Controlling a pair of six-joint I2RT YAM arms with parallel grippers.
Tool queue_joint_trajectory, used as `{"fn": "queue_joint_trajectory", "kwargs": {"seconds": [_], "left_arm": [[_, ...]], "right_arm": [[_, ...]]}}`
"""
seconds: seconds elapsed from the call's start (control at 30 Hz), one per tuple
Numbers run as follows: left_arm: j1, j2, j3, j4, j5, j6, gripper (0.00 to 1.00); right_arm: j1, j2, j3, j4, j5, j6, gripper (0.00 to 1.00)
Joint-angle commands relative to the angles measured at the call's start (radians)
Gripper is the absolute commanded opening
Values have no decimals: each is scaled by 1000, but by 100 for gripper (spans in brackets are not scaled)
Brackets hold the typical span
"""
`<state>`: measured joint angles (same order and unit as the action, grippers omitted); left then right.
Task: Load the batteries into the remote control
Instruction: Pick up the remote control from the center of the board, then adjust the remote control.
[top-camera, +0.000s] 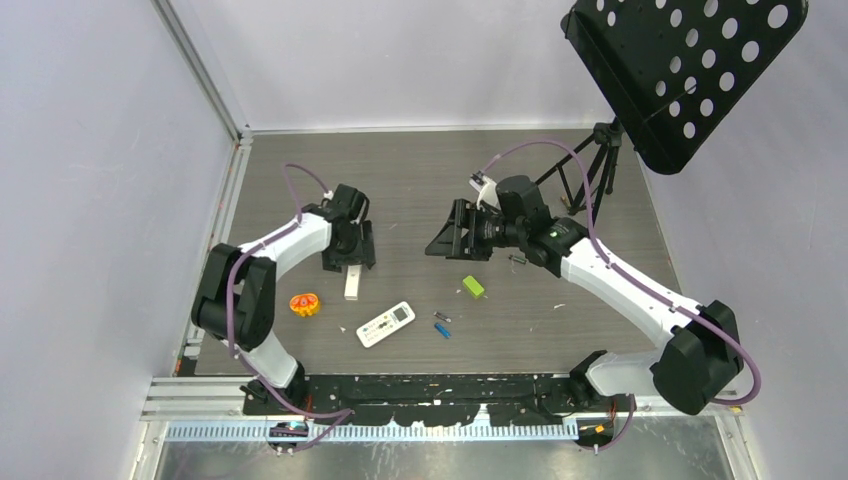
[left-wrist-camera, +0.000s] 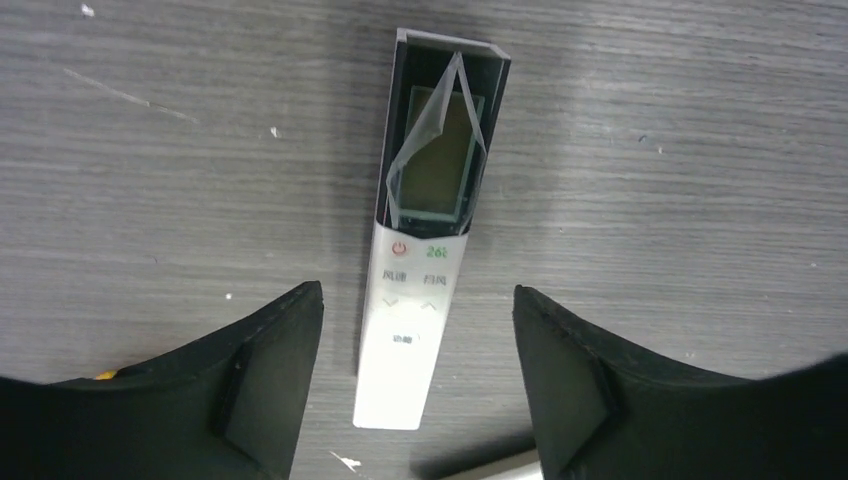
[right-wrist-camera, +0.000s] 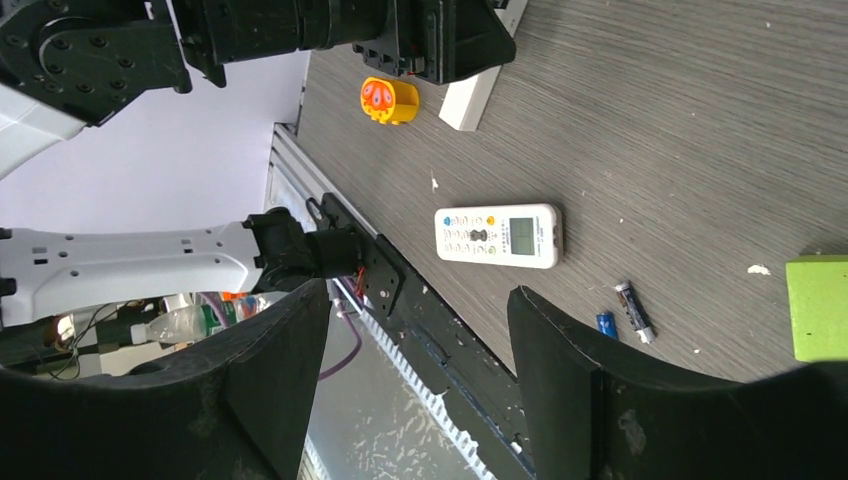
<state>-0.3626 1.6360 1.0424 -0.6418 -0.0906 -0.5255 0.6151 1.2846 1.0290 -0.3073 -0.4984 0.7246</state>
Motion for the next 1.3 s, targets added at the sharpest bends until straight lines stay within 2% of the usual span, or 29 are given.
{"fn": "queue_joint_trajectory", "kwargs": {"seconds": [0.0,0.1,0.2,0.27,0.33,0.43,0.47,0.53,0.63,0.8,0.93,1.03,1.1,1.27], "left_arm": [[-2,33,-6,65,-59,-13,66],[-4,59,-2,73,-58,-7,54],[-4,79,-3,88,-41,-1,51],[-4,85,-2,94,-39,2,46],[-4,84,6,89,-38,4,32],[-4,60,36,78,-4,3,2],[-4,46,53,71,26,1,0],[-4,12,87,76,99,-9,0],[-4,-57,135,134,267,-27,0],[-4,-166,186,288,587,-72,0],[-4,-247,190,413,769,-113,0],[-4,-285,195,477,869,-154,0],[-3,-300,188,546,932,-233,0],[-2,-329,151,783,1055,-426,0]], "right_arm": [[9,17,-17,55,38,2,71],[10,31,-21,60,43,8,71],[12,39,-27,65,47,13,71],[12,40,-30,66,50,17,71],[13,39,-36,71,55,19,71],[14,45,-45,84,60,26,71],[13,48,-49,100,57,32,71],[15,55,-55,166,44,60,71],[25,63,-66,345,51,157,78],[48,49,-125,537,203,297,84],[58,-1,-199,682,278,331,85],[63,-35,-226,782,246,329,85],[64,-43,-229,858,192,342,85],[74,-35,-228,1038,47,435,78]]}}
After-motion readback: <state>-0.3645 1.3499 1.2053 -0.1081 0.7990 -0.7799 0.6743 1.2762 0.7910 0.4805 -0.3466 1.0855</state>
